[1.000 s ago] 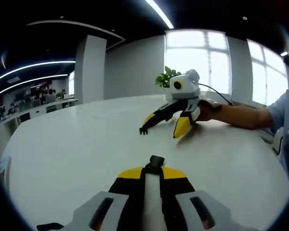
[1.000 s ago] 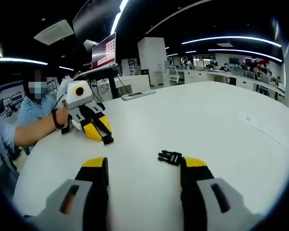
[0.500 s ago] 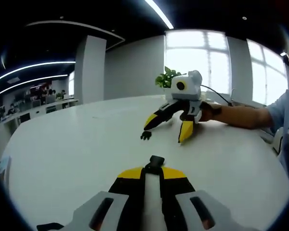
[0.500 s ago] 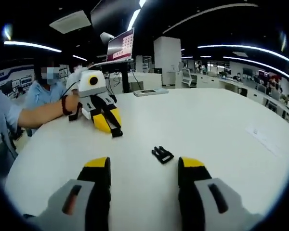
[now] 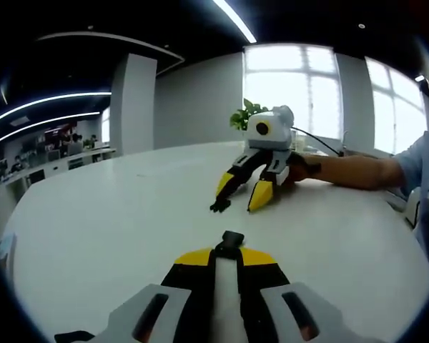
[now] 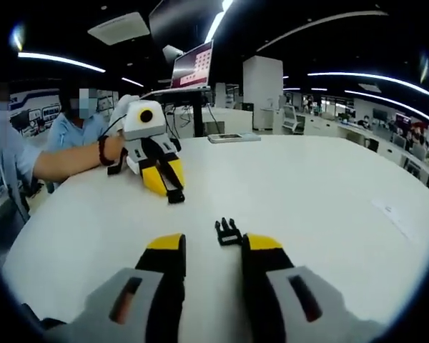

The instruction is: Snap the two parts of the plastic buckle together until the buckle closes and remains connected.

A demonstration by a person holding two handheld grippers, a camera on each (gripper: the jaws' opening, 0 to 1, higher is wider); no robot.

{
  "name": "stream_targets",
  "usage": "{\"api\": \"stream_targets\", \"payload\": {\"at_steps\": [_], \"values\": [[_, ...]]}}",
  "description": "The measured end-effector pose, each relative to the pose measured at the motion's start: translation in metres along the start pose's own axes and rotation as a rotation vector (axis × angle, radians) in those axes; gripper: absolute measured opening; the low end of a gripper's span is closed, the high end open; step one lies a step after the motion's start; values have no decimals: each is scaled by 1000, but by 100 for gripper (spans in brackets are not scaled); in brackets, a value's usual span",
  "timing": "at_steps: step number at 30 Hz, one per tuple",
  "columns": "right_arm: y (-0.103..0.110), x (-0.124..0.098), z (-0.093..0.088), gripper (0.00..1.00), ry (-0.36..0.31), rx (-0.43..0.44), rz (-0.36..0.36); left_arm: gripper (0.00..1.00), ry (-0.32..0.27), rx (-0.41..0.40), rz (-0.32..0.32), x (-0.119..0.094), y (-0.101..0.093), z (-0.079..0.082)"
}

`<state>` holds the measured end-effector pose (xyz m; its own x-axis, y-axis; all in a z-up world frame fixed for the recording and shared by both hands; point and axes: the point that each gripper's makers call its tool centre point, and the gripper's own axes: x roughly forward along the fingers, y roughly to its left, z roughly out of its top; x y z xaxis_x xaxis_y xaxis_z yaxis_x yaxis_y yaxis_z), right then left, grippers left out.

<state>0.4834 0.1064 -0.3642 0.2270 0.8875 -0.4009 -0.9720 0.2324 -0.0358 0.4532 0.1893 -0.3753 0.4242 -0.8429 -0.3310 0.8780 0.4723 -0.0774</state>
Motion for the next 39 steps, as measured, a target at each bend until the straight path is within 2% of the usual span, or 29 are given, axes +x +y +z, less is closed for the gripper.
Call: {"api": "stream_targets", "payload": {"at_steps": [8,13,16,23,32,39], "values": [[-6,1,-1,28,3,-5,-21,12,0,1,-1,0,0,0],[-7,1,-2,13,3,-34,-27,12,0,1,-2,1,1,1],[-8,3,-1,12,-4,-67,-34,12,-1,3,-1,1,0,0],[-8,4,-1,12,-14,-80,-36,12,-1,7,-6,1,-1,0],[-2,5,-2,12,-14,-68,-13,12,-1,8,-7,1,0,1],[5,4,-2,12,-17,-68,33,12,-1,10,-5,0,0,2]]}}
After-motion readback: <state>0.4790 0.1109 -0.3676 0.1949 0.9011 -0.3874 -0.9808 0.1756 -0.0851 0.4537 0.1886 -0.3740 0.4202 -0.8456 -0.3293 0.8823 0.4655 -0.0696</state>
